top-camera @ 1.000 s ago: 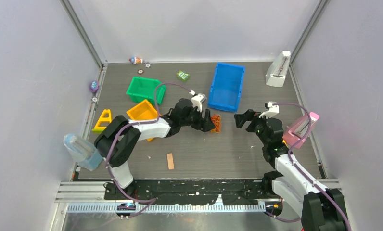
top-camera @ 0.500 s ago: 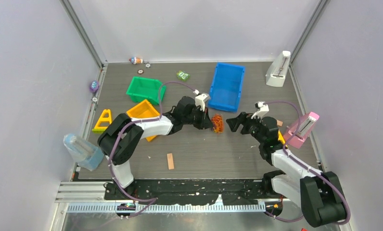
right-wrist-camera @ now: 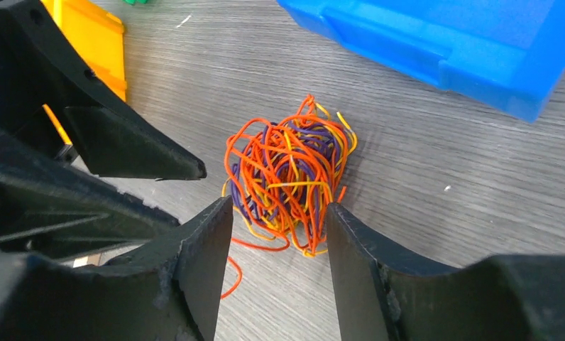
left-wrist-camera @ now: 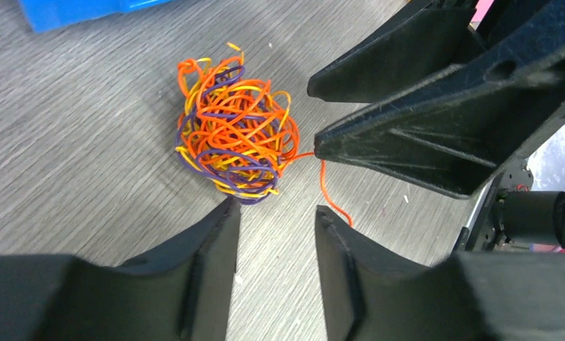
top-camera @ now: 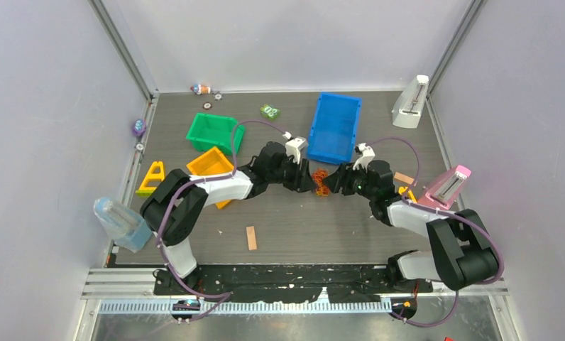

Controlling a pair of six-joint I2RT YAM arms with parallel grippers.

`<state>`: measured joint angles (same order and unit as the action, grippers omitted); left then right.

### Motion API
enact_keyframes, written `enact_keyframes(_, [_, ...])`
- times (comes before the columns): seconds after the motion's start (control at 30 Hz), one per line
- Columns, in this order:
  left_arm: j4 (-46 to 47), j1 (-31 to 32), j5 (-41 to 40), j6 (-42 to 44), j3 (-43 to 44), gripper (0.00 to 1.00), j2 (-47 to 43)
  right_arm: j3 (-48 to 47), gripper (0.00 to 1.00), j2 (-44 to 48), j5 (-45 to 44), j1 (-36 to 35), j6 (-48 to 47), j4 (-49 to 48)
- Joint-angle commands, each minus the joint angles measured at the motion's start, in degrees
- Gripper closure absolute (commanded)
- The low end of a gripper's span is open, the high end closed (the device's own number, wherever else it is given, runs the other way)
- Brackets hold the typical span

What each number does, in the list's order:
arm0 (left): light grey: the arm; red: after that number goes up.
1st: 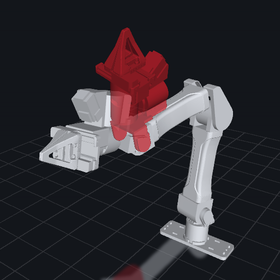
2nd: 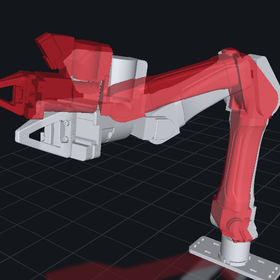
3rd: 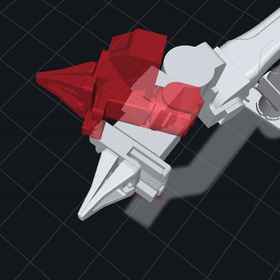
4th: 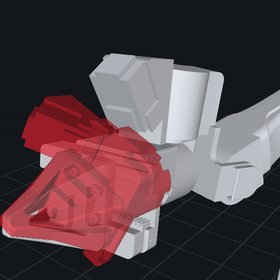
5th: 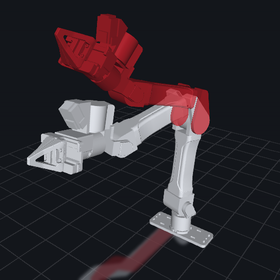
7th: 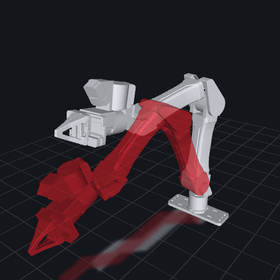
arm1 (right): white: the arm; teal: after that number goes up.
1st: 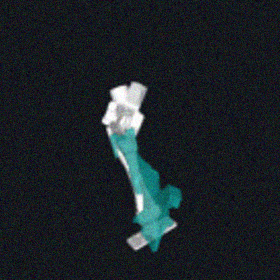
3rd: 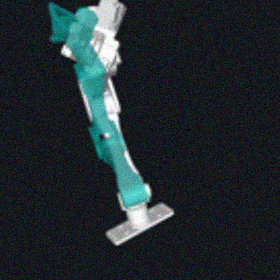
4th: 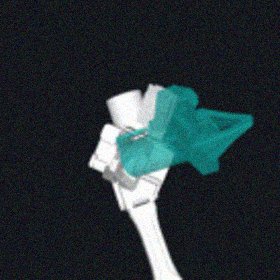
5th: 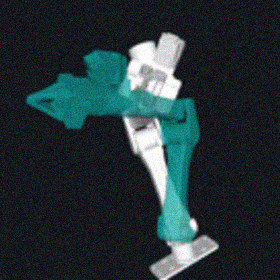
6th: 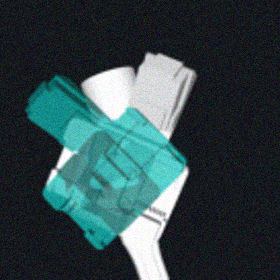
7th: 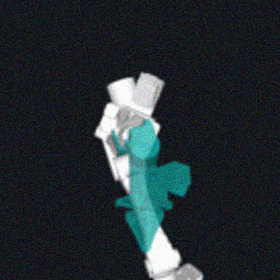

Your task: Untangle the cables

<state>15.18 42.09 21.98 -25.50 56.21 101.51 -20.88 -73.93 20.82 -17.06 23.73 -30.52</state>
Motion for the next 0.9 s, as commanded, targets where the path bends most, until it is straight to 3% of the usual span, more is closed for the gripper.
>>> enact_keyframes(0.0, [-3.76,-0.78,-2.47,-0.85,2.61,0.52,-0.08,-5.41,0.46,-4.33,-2.99,-0.85,-1.21,3.04])
enact_keyframes(0.17, [-1.57,-3.07,0.58,-4.16,1.85,0.47,1.03,-8.50,0.56,-9.87,-2.00,-1.53,-0.10,4.40])
enact_keyframes(0.33, [-1.88,-3.90,2.02,-4.52,2.42,0.45,1.98,-9.31,0.87,-11.57,1.92,-3.71,0.24,1.48])
enact_keyframes(0.4, [-3.17,-3.94,1.89,-3.88,3.06,0.44,2.23,-9.05,0.93,-10.94,2.97,-5.13,-0.05,-0.27])
enact_keyframes(0.67, [-9.91,-3.94,0.97,-3.29,7.58,0.40,6.21,-7.12,0.95,-7.14,1.92,-6.93,-0.76,-2.18])
enact_keyframes(0.73, [-11.83,-3.94,0.99,-3.31,9.14,0.41,7.69,-7.07,0.91,-6.89,1.29,-6.93,-0.81,-1.78])
enact_keyframes(0.8, [-13.93,-3.89,0.81,-3.21,11.03,0.43,9.22,-7.18,0.65,-6.53,-0.50,-6.93,-0.77,-0.65])
enact_keyframes(0.83, [-14.83,-3.89,0.60,-3.14,11.80,0.44,9.83,-7.21,0.46,-6.04,-2.20,-6.93,-0.72,-0.09])
enact_keyframes(0.87, [-16.15,-3.93,0.44,-3.00,12.36,0.46,10.26,-7.14,0.39,-5.06,-3.29,-6.93,-0.79,1.05])
